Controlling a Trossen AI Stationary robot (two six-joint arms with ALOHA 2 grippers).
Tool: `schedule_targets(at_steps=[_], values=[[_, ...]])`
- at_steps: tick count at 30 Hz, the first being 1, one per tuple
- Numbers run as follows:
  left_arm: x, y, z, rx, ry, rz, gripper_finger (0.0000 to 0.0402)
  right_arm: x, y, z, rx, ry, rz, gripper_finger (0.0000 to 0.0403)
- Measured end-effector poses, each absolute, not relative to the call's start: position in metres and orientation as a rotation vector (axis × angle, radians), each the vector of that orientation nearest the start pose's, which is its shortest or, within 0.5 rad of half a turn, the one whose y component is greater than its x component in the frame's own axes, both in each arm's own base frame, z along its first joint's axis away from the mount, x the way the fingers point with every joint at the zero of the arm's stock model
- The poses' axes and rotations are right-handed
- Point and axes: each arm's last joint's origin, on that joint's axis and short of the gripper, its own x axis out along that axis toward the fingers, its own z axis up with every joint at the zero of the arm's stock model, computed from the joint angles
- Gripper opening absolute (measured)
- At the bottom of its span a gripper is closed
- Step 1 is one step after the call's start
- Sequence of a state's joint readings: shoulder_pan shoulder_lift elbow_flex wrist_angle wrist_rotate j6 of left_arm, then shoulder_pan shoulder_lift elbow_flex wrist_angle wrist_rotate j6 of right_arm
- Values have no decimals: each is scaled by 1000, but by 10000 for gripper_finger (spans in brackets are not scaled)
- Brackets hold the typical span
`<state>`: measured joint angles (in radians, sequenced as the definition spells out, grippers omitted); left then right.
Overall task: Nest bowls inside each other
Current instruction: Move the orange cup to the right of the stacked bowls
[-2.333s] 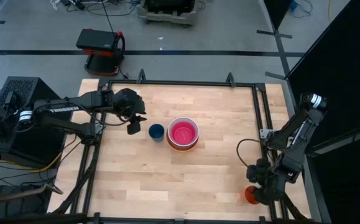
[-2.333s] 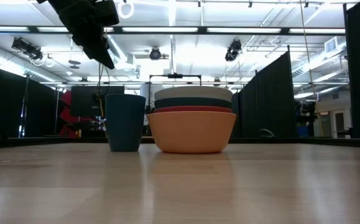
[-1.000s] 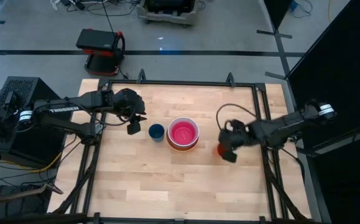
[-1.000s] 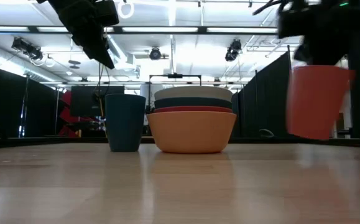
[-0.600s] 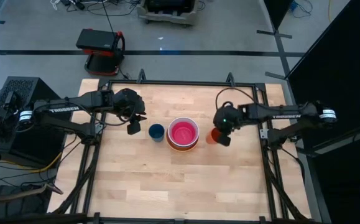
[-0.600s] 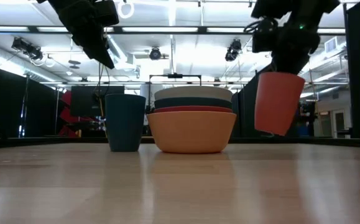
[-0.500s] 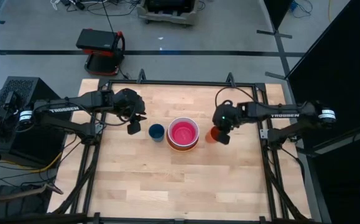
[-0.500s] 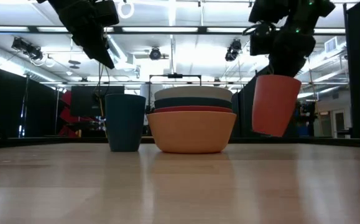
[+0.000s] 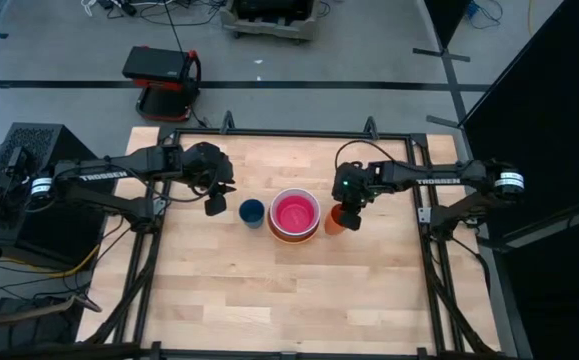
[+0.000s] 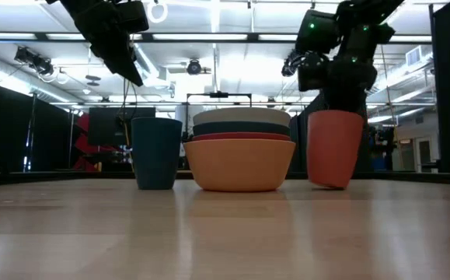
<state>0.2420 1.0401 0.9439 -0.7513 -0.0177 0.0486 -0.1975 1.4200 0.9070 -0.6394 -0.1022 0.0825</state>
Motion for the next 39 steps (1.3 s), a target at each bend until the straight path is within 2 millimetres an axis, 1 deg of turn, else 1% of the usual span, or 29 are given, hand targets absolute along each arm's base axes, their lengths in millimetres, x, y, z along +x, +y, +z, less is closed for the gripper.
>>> schedule_targets(at_steps=[3, 13, 32, 35, 39], values=[[194, 49, 295, -49, 850, 225, 76, 262, -51, 204, 256, 1134, -111, 0], [194, 49, 295, -47, 851, 230, 83, 262, -51, 204, 254, 1133, -108, 0], [194, 49, 295, -46, 850, 233, 83, 271, -54, 218, 265, 1254, -165, 0], [194, 49, 295, -46, 850, 233, 82, 274, -54, 212, 269, 1279, -164, 0], [194, 49, 295, -46, 849, 233, 77, 277, -55, 209, 272, 1289, -162, 0]])
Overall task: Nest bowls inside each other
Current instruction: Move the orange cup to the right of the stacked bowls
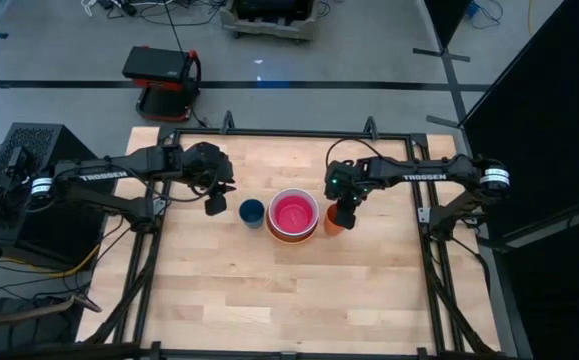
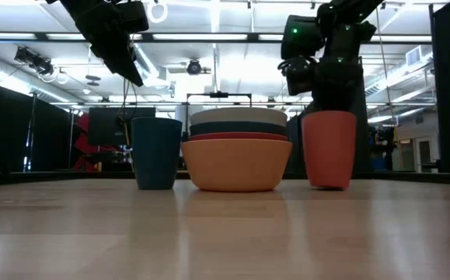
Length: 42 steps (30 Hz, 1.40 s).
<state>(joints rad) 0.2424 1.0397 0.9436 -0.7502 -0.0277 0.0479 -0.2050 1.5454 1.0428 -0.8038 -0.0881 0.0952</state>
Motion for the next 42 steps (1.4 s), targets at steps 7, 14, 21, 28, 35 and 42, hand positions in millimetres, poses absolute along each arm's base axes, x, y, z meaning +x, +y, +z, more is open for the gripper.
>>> schedule_targets(at_steps=[7, 14, 21, 28, 35, 42], values=[[194, 49, 295, -49, 848, 234, 75, 280, -55, 212, 270, 1283, -155, 0], [194, 49, 295, -51, 848, 235, 76, 282, -55, 216, 273, 1267, -132, 0], [194, 49, 295, -53, 848, 236, 76, 285, -54, 221, 275, 1251, -109, 0], [194, 49, 295, -53, 847, 236, 81, 286, -53, 222, 274, 1246, -100, 0], [194, 49, 295, -54, 847, 236, 88, 286, -53, 222, 274, 1245, -100, 0], [194, 49, 295, -54, 847, 235, 87, 286, -53, 222, 273, 1245, -100, 33]])
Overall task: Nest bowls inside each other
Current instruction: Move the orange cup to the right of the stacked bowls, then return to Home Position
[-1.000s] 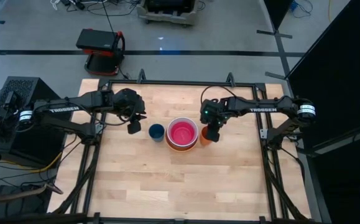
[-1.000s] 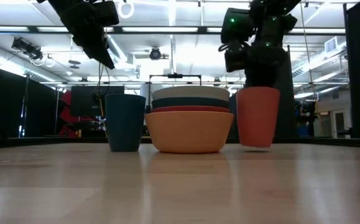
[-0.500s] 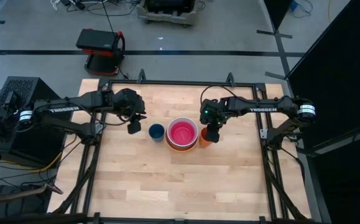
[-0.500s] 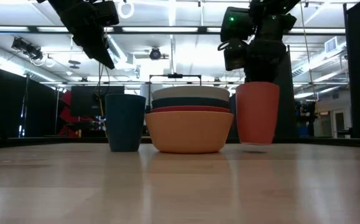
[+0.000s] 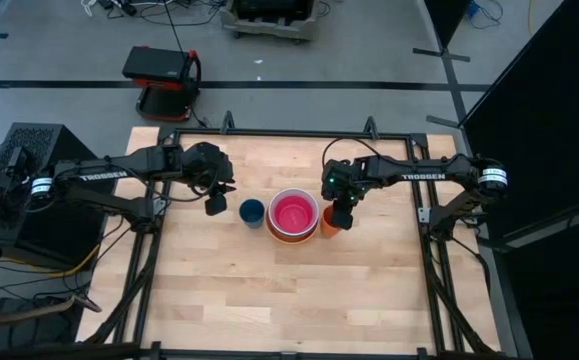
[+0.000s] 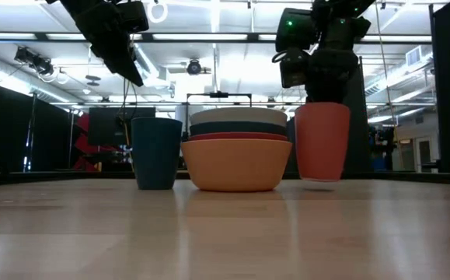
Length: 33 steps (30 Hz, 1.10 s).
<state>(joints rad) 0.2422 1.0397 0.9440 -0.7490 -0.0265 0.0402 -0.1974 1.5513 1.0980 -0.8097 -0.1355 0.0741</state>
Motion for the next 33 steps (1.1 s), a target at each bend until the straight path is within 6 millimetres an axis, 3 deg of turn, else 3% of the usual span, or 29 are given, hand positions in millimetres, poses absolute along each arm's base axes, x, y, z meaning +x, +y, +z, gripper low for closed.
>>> schedule_targets(at_steps=[13, 20, 24, 33], values=[[194, 49, 295, -54, 847, 236, 87, 283, -53, 225, 273, 1246, -100, 103], [195, 49, 296, -35, 841, 230, 82, 263, -50, 265, 243, 1097, -104, 123], [196, 49, 299, 34, 804, 207, 70, 247, -48, 294, 129, 948, -119, 117], [163, 41, 322, 92, 615, 199, 34, 208, -40, 318, -8, 724, -84, 56]])
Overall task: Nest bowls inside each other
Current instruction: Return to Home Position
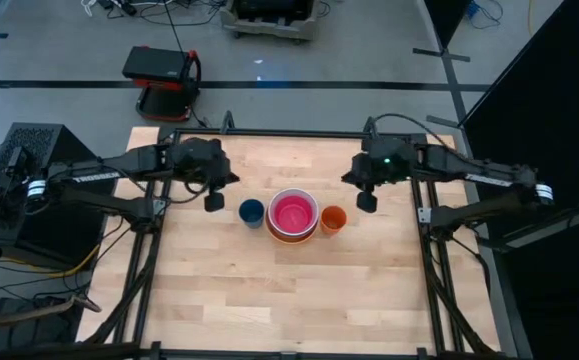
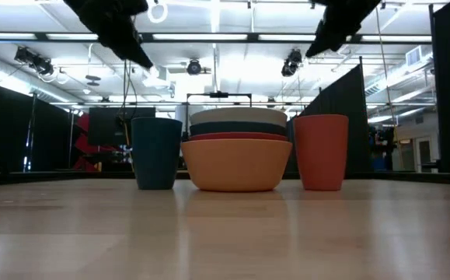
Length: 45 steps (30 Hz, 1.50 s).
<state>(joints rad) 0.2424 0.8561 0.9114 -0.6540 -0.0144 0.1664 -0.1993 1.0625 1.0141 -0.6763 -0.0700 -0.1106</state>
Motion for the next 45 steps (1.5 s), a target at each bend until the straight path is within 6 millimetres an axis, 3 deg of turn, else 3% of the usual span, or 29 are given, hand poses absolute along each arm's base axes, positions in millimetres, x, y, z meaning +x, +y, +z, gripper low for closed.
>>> schedule_targets(at_steps=[9, 16, 20, 38, 45], values=[[125, 31, 337, 150, 418, 190, 0, 166, -31, 331, -144, 494, -60, 0], [85, 19, 307, 154, 183, 158, 0, 138, -22, 312, -213, 163, 11, 0], [74, 15, 290, 154, 112, 129, 0, 131, -21, 293, -223, 86, 8, 0], [71, 14, 266, 89, 39, 124, 0, 99, -14, 255, -130, 33, -12, 0], [75, 15, 266, 114, -38, 138, 0, 67, -10, 263, -174, -76, -77, 0]])
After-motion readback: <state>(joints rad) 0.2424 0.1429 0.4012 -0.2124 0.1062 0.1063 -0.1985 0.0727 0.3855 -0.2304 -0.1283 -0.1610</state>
